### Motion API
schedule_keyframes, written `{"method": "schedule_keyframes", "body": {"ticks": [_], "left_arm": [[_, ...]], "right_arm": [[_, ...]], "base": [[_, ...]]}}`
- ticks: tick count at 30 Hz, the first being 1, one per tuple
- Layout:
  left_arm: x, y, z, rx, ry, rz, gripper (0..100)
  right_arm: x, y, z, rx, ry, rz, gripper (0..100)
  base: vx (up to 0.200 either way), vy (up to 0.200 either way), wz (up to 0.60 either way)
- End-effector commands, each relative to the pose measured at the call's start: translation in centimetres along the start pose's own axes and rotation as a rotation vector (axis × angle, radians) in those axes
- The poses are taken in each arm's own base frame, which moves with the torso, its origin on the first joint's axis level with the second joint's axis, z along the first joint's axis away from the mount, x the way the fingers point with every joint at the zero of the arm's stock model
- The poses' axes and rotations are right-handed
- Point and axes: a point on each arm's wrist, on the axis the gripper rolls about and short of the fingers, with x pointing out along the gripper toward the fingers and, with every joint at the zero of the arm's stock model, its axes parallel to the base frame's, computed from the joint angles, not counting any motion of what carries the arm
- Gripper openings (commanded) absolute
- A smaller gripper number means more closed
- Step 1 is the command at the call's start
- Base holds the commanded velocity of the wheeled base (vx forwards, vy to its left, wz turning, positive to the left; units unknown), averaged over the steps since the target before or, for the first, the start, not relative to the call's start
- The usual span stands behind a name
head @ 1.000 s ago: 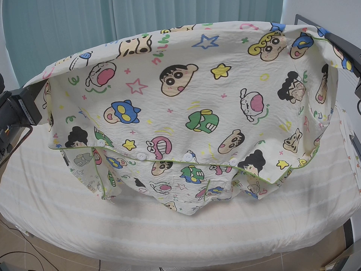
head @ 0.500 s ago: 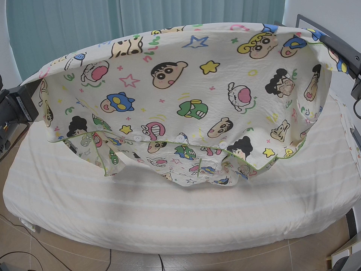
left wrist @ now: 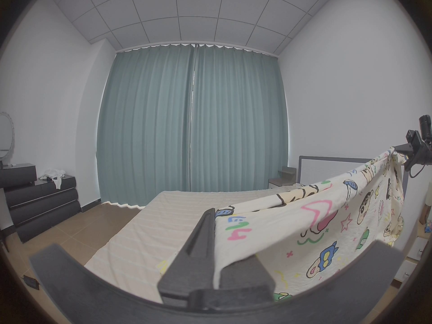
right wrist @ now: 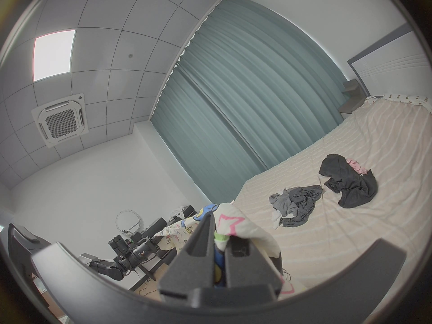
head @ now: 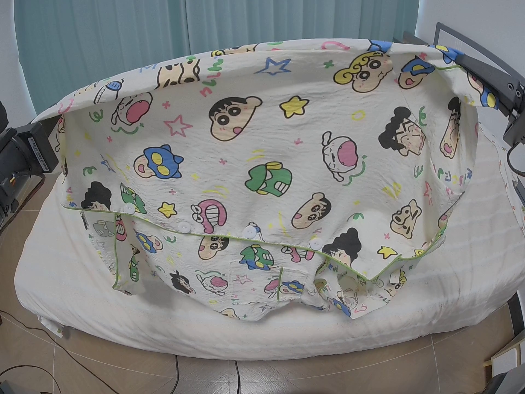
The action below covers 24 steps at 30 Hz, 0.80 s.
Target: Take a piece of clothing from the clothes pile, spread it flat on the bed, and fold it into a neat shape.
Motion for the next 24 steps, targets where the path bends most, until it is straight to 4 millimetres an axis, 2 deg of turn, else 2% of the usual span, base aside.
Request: {"method": "schedule_keyframes", "body": {"ticks": [1, 15, 24], "left_arm": [[0.33, -0.08, -0.3, 0.004, 0.013, -0.002, 0], [0.47, -0.08, -0.45, 0.007, 0.019, 0.006, 0], [0.34, -0.04, -0.23, -0.001, 0.008, 0.005, 0]], "right_arm": [[0.32, -0.21, -0.25, 0.002, 0.011, -0.006, 0], [0.28, -0.12, -0.23, 0.002, 0.019, 0.009, 0], [0.32, 0.15, -0.45, 0.008, 0.029, 0.024, 0]], "base": [[0.2, 0.0, 0.0], [0.2, 0.0, 0.0], [0.0, 0.0, 0.0]]}}
